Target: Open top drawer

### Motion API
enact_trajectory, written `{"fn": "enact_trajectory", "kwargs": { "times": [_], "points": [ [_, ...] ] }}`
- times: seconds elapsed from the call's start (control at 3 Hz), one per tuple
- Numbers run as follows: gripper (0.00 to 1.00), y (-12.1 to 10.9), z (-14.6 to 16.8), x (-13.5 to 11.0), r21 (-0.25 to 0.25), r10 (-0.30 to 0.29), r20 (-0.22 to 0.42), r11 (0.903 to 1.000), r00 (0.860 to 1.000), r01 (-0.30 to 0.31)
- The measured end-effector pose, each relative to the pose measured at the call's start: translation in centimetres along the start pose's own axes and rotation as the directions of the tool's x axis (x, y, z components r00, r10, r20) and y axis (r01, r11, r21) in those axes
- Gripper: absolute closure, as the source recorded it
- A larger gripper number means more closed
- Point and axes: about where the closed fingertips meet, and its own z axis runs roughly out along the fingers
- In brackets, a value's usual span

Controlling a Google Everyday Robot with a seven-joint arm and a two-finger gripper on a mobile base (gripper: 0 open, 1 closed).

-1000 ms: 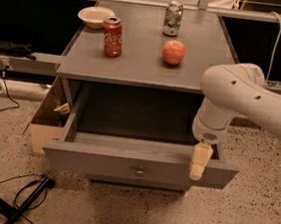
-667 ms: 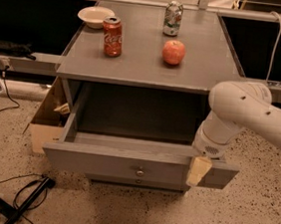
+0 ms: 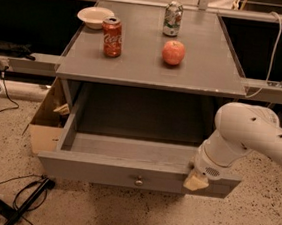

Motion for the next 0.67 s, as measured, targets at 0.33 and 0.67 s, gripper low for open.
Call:
{"fn": "enact_trajectory", "kwargs": {
  "times": [0.33, 0.67],
  "points": [
    [0.91, 0.0, -0.1, 0.0, 0.0, 0.0, 0.0, 1.0, 1.0, 0.0],
    [1.0, 1.3, -0.8, 0.6, -0.025, -0.007, -0.026, 0.9997, 1.0, 0.006]
  ]
}}
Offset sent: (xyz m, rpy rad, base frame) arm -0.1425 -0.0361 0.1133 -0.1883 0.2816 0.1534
